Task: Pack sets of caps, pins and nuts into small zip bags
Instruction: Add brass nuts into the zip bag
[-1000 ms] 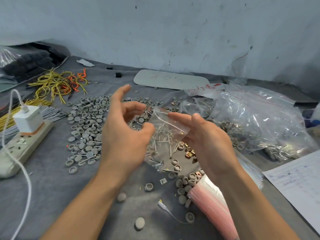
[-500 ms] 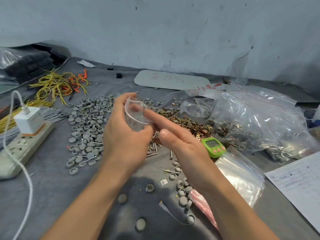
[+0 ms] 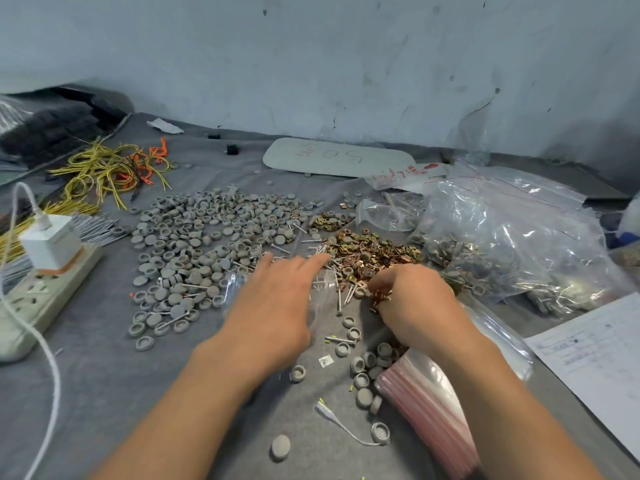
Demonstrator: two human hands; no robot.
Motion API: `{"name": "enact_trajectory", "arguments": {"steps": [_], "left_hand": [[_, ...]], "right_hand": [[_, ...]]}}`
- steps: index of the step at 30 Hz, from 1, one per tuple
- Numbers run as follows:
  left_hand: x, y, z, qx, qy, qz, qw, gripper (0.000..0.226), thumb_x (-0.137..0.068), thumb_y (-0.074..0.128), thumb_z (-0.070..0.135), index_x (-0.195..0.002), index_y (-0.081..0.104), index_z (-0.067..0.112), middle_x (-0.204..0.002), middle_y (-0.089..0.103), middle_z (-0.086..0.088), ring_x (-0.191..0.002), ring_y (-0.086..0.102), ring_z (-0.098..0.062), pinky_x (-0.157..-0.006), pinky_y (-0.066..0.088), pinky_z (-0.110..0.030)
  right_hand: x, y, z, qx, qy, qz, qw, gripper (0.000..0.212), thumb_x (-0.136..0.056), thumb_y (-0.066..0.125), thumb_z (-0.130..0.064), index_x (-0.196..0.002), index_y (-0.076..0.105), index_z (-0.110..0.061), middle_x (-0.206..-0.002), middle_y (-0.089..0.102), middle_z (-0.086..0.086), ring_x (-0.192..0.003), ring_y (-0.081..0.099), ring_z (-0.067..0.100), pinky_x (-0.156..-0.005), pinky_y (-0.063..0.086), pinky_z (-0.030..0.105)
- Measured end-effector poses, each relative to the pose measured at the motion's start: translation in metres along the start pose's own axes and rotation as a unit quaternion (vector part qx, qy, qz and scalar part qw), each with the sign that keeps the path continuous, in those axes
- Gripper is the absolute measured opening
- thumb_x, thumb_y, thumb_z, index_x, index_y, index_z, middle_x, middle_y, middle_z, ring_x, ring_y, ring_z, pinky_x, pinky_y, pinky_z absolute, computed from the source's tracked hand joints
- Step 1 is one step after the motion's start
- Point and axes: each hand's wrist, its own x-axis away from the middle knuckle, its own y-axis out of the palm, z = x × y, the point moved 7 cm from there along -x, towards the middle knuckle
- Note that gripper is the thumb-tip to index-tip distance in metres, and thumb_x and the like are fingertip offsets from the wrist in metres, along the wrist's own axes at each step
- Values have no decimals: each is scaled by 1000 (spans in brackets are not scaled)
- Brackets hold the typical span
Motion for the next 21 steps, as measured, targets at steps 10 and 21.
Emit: {"name": "enact_trajectory", "arguments": {"steps": [10,21], "left_hand": [[0,14,4,-47,49,-27,997,114,-75,70,1,-162,7,39,-157,28,14,-149,24,-10,-122,-9,-36],[4,-13,6,146,34,9,989,94,-77,65,14,-155,27,52,-155,34,27,-142,33,4,-124,26,-27]], "right_hand": [[3,8,-7,70,-52,4,996,9,-91,67,-18,-96,68,-25,-87,68,0,-80,60,28,-66,38,31],[11,5,-1,-459,-18,66,886,21,-97,68,-12,-88,81,-24,-73,77,-5,-57,64,9,-52,45,18]]}}
